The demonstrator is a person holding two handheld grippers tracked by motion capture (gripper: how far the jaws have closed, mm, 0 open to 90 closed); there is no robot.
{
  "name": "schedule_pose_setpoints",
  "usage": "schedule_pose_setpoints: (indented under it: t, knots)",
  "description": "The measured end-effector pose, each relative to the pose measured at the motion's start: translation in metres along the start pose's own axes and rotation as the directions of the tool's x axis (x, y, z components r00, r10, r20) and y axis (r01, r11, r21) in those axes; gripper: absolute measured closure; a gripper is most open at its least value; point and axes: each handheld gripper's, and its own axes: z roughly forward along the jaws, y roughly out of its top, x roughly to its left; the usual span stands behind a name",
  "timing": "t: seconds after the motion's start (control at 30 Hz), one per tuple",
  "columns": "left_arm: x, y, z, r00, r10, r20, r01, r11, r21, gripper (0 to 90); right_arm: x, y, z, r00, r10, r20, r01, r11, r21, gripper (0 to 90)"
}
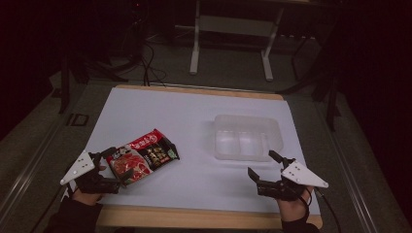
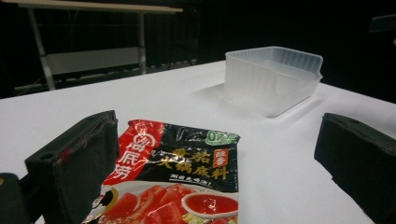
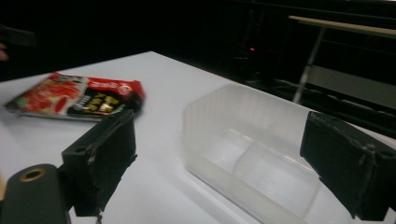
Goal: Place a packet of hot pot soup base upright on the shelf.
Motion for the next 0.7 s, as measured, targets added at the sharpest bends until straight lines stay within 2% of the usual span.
schedule_pose_setpoints:
  t: [0.13, 0.27, 0.4, 0.47, 0.57, 0.7]
  knots:
    - [0.001, 0.001, -0.002, 0.9999, -0.014, 0.010, 0.014, 0.9999, 0.002, 0.7, 0.000, 0.000, -0.003, 1.0000, -0.001, -0.009, 0.001, 1.000, -0.021, 10.3]
    - [0.000, 0.003, -0.002, 0.9994, -0.026, 0.023, 0.025, 0.9992, 0.033, 0.7, 0.001, 0.001, -0.004, 0.9986, -0.050, 0.018, 0.051, 0.998, -0.028, 10.3]
    - [-0.002, 0.007, -0.001, 0.9981, -0.016, 0.060, 0.011, 0.9966, 0.082, 0.6, 0.002, 0.002, -0.003, 0.9994, -0.032, 0.017, 0.032, 0.999, -0.015, 10.3]
    - [-0.005, 0.011, -0.001, 0.9968, -0.006, 0.080, -0.002, 0.9949, 0.101, 0.7, 0.002, 0.003, -0.003, 0.9999, -0.017, -0.001, 0.017, 1.000, -0.014, 10.3]
    - [-0.007, 0.020, -0.002, 0.9915, -0.015, 0.129, 0.004, 0.9958, 0.092, 0.6, 0.004, 0.004, -0.002, 0.9998, -0.007, -0.018, 0.007, 1.000, -0.008, 10.3]
    - [-0.008, 0.030, -0.001, 0.9909, 0.010, 0.134, -0.024, 0.9945, 0.102, 0.7, 0.008, 0.007, -0.002, 0.9994, -0.020, -0.029, 0.019, 0.999, -0.035, 9.6]
